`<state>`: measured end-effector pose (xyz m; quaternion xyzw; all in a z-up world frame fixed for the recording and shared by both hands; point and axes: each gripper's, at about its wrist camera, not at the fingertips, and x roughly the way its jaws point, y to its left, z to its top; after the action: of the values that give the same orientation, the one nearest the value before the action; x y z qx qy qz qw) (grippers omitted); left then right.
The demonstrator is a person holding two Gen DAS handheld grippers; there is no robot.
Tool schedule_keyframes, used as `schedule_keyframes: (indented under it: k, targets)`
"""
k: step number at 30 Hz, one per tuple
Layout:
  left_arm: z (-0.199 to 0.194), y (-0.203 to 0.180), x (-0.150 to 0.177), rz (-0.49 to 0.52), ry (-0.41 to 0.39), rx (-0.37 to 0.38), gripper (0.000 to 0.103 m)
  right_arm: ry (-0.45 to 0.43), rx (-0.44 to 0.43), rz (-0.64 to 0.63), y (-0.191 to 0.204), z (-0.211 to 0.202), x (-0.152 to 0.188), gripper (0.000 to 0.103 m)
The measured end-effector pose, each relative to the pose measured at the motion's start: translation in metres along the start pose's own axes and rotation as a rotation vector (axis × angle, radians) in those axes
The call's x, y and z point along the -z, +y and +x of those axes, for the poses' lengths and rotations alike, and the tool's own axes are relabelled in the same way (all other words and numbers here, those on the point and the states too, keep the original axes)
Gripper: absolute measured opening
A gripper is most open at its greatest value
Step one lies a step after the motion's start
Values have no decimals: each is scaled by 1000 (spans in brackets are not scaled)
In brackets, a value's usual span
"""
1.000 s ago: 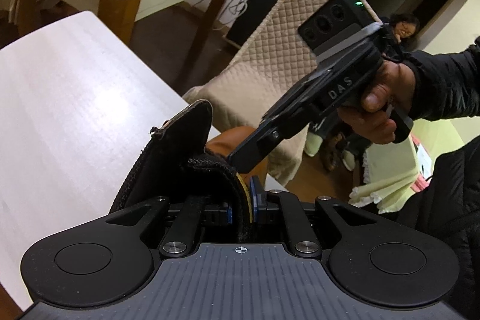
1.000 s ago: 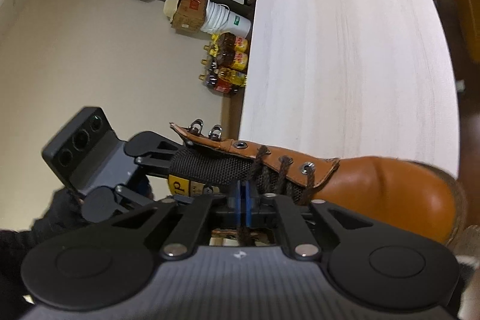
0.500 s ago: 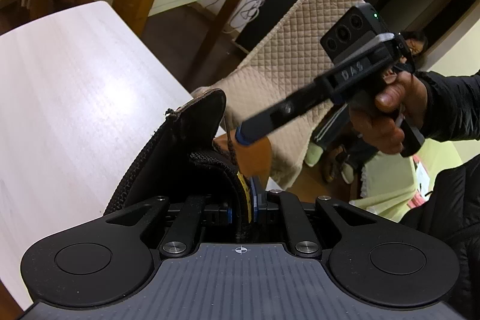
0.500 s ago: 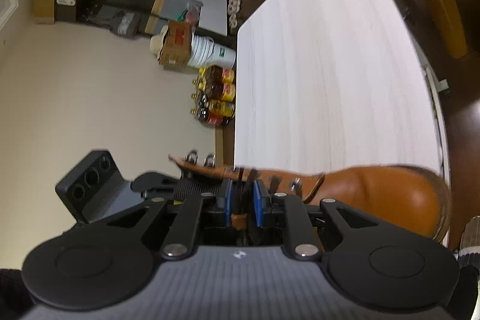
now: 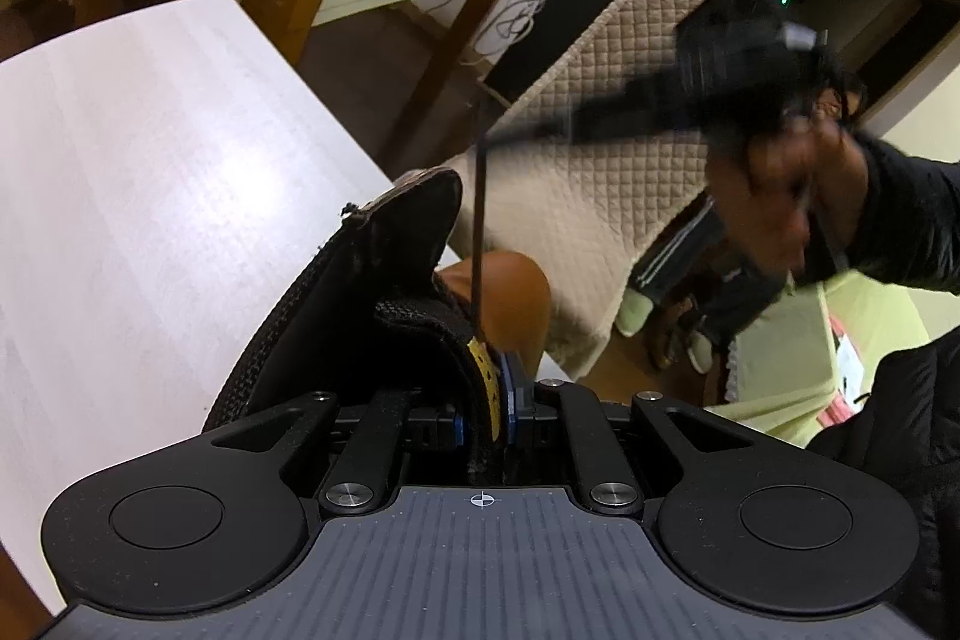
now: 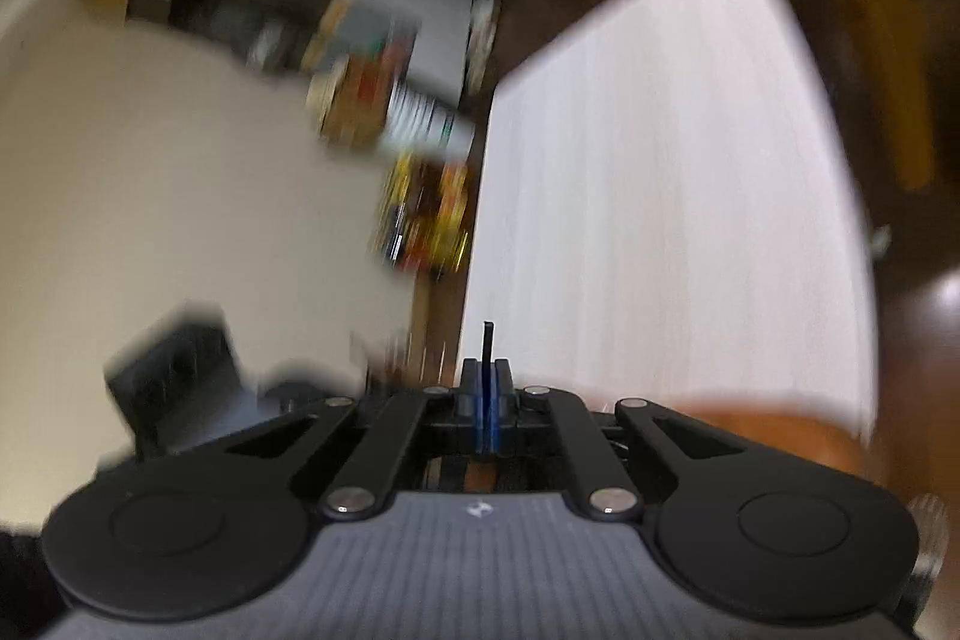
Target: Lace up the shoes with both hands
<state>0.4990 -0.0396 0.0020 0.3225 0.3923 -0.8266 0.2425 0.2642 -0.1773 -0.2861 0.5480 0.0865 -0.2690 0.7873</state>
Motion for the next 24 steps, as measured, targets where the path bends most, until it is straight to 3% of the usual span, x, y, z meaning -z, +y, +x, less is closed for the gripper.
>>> schedule_keyframes:
  k: [3,5,10,15,22,24]
  targets:
    - [-7,-1,0,-35,-2,-26,12,-173,23,-6,5,-30,-21,3]
    - [-13,-2,0,-59,7,-46,15,-149,11,-40,12,-29,-23,3]
    - [-35,-8,0,-113,1,-124,20,44,-1,-120,28,-3,3,3]
    - [-53,-24,-6,-77,-82,-216,18,178,-41,-94,33,28,29,3]
    - [-61,-28,-4,-71,-127,-263,18,334,-165,89,21,57,37,3]
    - [-65,-26,-2,-78,-141,-263,18,372,-250,160,19,55,36,3]
